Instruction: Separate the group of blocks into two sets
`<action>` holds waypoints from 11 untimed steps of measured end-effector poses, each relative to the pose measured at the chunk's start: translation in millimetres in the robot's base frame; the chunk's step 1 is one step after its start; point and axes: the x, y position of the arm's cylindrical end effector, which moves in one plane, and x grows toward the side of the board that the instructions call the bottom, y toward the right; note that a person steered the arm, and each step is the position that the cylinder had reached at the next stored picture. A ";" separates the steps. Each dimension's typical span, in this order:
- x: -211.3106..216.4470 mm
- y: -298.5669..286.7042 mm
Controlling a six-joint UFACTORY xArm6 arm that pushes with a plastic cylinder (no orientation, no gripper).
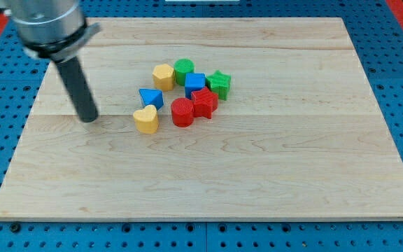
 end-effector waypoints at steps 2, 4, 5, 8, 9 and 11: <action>52.4 3.2; 31.4 82.1; 16.3 136.6; -68.1 185.4; -84.6 185.4; -104.9 152.0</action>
